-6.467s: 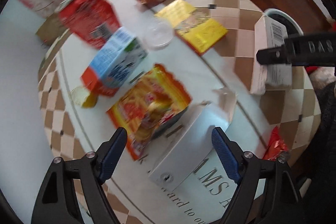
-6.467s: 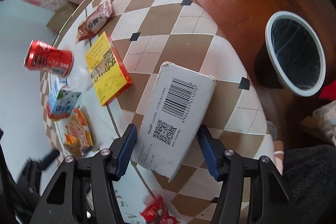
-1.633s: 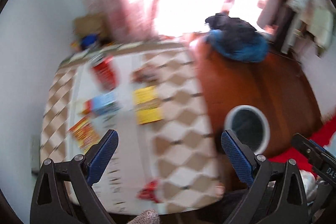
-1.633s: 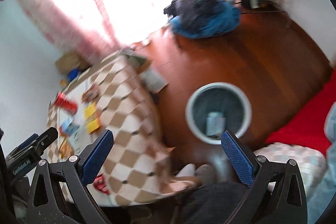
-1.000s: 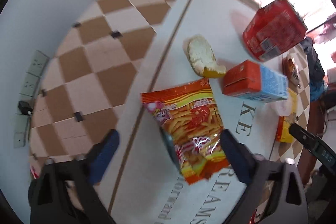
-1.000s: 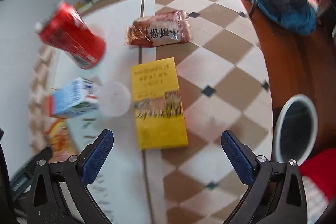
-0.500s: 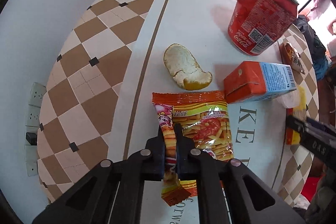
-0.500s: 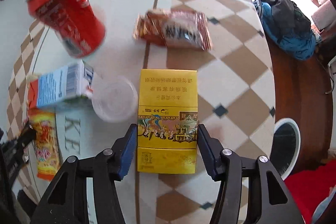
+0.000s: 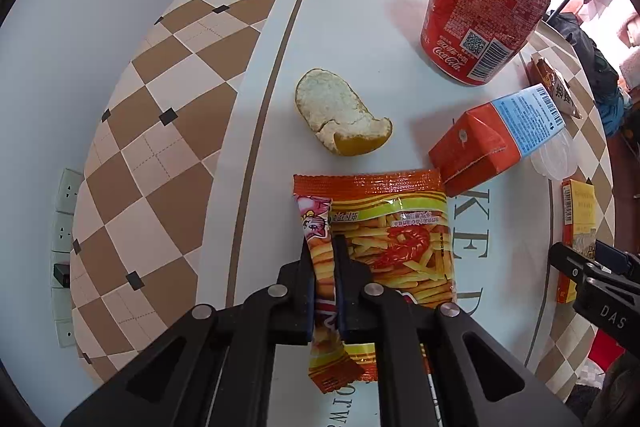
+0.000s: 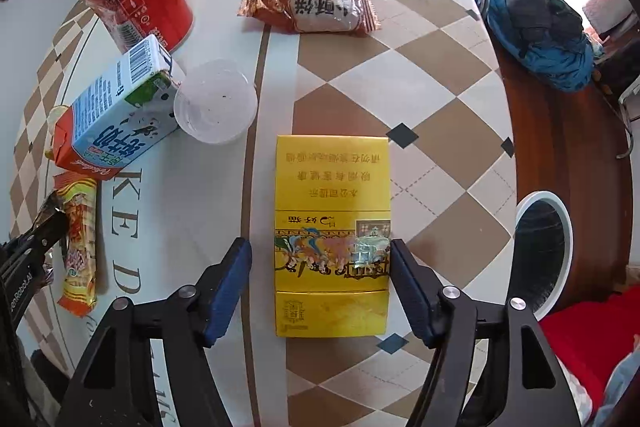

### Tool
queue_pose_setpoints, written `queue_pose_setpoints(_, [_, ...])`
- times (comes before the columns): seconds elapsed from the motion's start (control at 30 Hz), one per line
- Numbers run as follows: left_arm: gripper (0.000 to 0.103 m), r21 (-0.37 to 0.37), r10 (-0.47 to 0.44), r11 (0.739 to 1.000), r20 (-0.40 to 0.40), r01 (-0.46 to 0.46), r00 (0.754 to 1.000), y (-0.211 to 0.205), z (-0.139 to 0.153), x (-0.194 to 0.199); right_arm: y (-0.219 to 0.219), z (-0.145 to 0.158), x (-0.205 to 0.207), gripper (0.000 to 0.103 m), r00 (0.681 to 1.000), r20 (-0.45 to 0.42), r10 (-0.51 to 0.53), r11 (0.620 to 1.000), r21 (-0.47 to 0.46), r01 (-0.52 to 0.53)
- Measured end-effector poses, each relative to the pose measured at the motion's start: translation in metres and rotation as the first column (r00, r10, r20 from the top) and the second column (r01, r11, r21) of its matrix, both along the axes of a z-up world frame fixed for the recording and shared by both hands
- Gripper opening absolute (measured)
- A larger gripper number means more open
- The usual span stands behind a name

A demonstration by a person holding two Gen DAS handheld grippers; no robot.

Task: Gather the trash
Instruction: 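Grasp the orange chip bag with the left tool while the right tool grasps the yellow box, then carry the chip bag and yellow box over the bin and release both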

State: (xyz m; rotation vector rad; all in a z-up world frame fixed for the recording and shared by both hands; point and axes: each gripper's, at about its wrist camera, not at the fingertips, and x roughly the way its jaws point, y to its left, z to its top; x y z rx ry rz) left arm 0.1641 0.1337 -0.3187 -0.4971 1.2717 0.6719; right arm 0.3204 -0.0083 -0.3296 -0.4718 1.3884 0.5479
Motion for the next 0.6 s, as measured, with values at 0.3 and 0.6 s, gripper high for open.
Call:
queue_pose_setpoints(0.3, [0.003, 0.020, -0.005, 1.000, 0.007, 0.005, 1.000, -0.004, -0.001, 0.000, 0.000, 0.003, -0.004, 0.063, 1.000, 0.022, -0.001, 1.000, 0.023, 0.001])
queue_pose_setpoints(0.6, [0.001, 0.078, -0.041, 0.996, 0.064, 0.036, 0.997, -0.027, 0.048, -0.024, -0.027, 0.026, -0.023, 0.058, 1.000, 0.013, -0.028, 0.993, 0.111, 0.026])
